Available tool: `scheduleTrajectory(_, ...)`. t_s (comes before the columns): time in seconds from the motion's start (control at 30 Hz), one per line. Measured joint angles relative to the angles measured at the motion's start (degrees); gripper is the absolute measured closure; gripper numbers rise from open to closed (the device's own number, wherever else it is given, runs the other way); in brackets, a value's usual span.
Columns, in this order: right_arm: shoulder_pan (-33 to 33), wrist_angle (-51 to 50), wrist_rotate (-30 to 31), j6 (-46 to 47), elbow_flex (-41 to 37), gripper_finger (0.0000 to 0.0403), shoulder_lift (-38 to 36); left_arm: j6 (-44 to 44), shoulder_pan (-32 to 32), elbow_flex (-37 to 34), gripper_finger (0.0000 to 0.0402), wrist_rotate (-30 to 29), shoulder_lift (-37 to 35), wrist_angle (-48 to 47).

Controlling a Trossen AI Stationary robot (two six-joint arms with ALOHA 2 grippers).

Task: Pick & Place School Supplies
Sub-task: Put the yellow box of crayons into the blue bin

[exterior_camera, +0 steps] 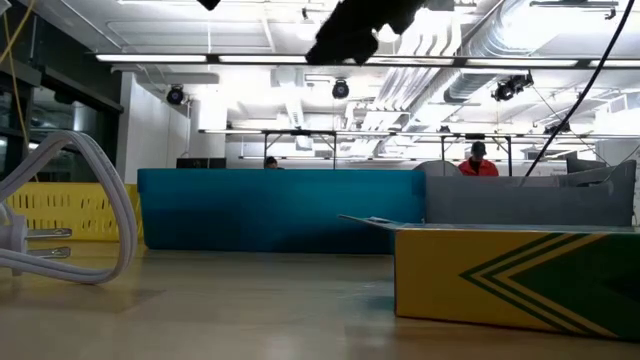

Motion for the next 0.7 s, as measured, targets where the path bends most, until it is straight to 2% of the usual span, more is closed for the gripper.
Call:
scheduleTrajectory(0.13, 3.29, -3.18, 3.15, 5.25, -0.02, 0.0223, -0.56, 0.02, 0.00, -0.07, 0.0252, 0.00, 0.99, 0.96)
scheduleTrajectory(0.4, 9.04, -8.47, 10.39, 7.28, 0.00, 0.0223, -0.78, 0.02, 0.00, -0.04, 0.0252, 0.02, 4.20, 2.33)
scheduleTrajectory(0.7, 12.86, -11.55, 12.68, 12.57, 0.00, 0.0223, -0.78, 0.04, 0.00, -0.04, 0.0252, 0.22, 8.63, 7.85)
